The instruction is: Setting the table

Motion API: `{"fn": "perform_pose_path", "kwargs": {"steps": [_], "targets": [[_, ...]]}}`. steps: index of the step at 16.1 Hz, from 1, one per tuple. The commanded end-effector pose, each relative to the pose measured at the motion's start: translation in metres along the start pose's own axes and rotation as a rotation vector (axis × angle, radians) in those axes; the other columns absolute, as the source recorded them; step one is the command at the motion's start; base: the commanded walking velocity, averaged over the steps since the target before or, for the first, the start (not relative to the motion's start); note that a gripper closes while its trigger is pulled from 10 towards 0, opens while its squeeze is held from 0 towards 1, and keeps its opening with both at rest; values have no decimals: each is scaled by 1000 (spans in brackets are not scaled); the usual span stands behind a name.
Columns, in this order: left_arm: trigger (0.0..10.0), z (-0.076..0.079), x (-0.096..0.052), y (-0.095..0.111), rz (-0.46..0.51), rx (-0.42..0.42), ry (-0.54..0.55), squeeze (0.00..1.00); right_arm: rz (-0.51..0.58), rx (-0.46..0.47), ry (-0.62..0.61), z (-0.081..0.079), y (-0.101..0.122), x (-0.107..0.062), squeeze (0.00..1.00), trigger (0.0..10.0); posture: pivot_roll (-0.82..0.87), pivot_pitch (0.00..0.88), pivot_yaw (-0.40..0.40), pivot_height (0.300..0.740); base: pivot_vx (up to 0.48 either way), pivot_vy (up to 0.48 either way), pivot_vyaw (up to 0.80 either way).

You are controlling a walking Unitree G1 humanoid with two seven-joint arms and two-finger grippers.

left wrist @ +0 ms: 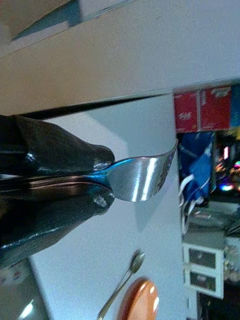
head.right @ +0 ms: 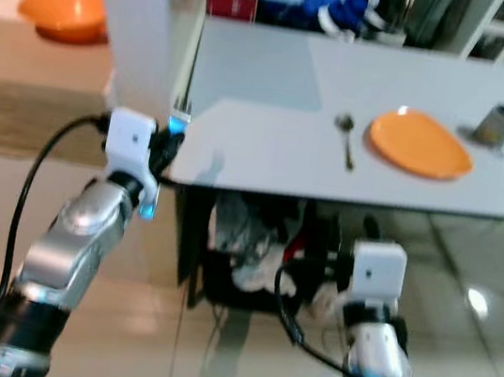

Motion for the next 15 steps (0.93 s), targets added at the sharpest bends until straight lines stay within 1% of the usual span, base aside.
{"fn": "perform_pose_path", "kwargs": {"steps": [1,3,8,11,12,14,15], "targets": [[0,-11,-1,4,5,11,37,0,0,11,13,-6,1,-1,0,10000,-116,17,3,740,300,-371,0],[0,-7,0,3,6,17,23,0,0,10,14,-7,1,-1,0,10000,-117,11,6,740,302,-369,0],[0,-3,3,2,9,19,11,0,0,0,15,-4,0,-1,0,10000,-130,0,3,740,299,-372,0],[0,-6,6,-3,-10,32,24,0,-2,-4,13,-4,0,-1,0,10000,-133,0,4,740,300,-371,0],[0,-9,7,-2,-7,21,36,0,-3,-4,13,-4,-1,-1,0,10000,-133,0,4,740,304,-368,0],[0,-10,8,0,0,9,45,0,-5,-4,12,-3,-1,-2,0,10000,-133,0,4,740,0,0,0],[0,-9,9,4,21,13,42,0,-6,-4,11,-3,-1,-2,0,10000,-136,0,5,740,0,0,0]]}}
Point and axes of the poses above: a point about 5 cm out from each wrist's last joint towards the gripper, its own x axis pointing out of the wrist towards the gripper, its own y axis along the axis of the wrist's last joint, z = x × y, the point moved 5 cm from there along x, pointing out of the wrist towards the gripper, and after that the axes turned 13 degrees about -x, right-handed, at the moved point
